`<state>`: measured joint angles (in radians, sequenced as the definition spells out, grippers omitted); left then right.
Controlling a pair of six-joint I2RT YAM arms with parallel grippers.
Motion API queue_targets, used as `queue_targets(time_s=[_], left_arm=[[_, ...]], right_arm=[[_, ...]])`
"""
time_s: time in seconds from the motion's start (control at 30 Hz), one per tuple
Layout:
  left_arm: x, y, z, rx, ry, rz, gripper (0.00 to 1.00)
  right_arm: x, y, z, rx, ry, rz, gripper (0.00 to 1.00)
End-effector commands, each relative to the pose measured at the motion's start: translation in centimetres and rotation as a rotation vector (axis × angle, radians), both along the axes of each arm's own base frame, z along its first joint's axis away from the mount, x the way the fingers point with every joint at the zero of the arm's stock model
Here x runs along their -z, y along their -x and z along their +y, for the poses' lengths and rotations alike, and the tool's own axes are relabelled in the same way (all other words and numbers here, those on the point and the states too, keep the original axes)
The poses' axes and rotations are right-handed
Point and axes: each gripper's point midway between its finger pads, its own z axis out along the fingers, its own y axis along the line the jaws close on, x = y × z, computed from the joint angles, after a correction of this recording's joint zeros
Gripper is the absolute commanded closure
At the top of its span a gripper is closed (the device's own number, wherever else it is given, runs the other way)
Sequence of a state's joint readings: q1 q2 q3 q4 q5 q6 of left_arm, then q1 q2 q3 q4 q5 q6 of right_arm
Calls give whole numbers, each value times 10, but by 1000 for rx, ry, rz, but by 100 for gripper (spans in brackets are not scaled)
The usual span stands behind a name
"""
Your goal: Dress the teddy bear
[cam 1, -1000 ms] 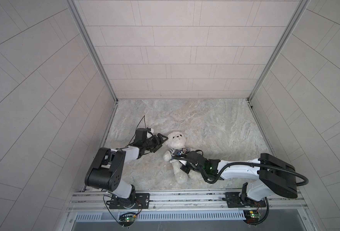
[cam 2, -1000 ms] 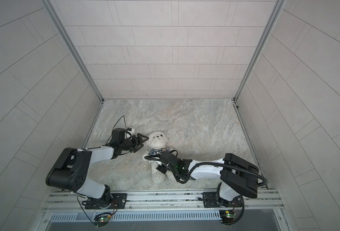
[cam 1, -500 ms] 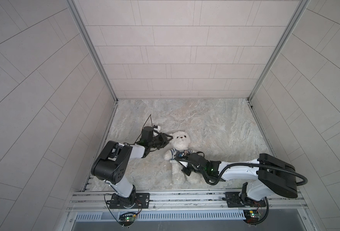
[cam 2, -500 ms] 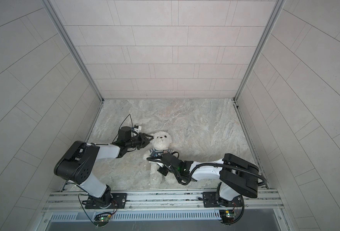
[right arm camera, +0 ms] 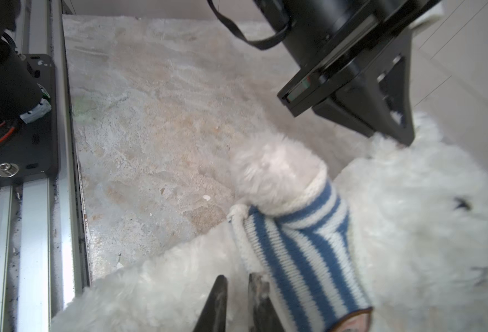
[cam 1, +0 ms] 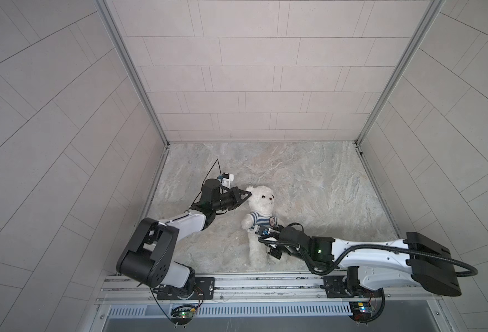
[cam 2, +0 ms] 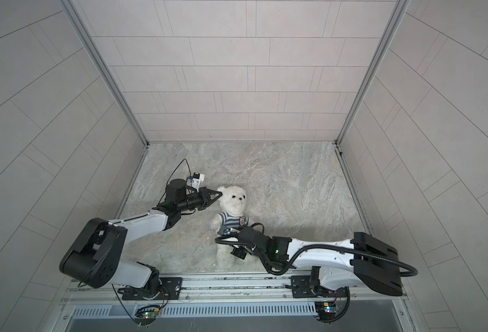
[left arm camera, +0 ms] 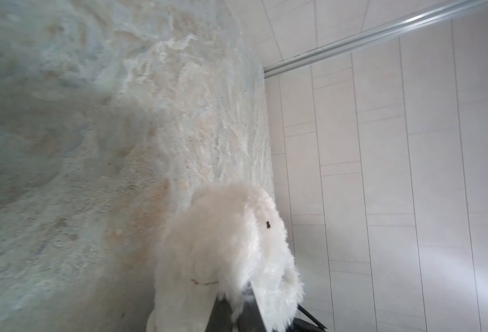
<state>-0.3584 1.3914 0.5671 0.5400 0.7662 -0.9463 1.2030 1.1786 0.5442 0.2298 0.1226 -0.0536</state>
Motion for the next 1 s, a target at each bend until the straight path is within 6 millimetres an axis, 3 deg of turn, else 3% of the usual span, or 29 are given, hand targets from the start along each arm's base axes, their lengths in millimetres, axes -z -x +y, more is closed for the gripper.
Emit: queue_targets(time_s=[0.0,0.23,0.4,0.67,0.73,0.97], left_arm=[[-40,14,-8,76,-15,-154,100],[-95,34,-5,98,7,-289,100],[-126,36,-4,98,14,-317,100],[-152,39,-4,56,35,-305,100],[-157,38,-2,38,45,-300,100],[-176,37,-3,5,93,-290,100]], right_arm=[[-22,-4,-16,35,65,-103,75],[-69,10,-30,16,-8,-182,67],[-71,14,-27,-17,-19,-192,64],[-68,5,3,-34,-30,-238,65],[-84,1,13,-27,-73,-266,65],[-83,-9,32,-11,-78,-308,66]])
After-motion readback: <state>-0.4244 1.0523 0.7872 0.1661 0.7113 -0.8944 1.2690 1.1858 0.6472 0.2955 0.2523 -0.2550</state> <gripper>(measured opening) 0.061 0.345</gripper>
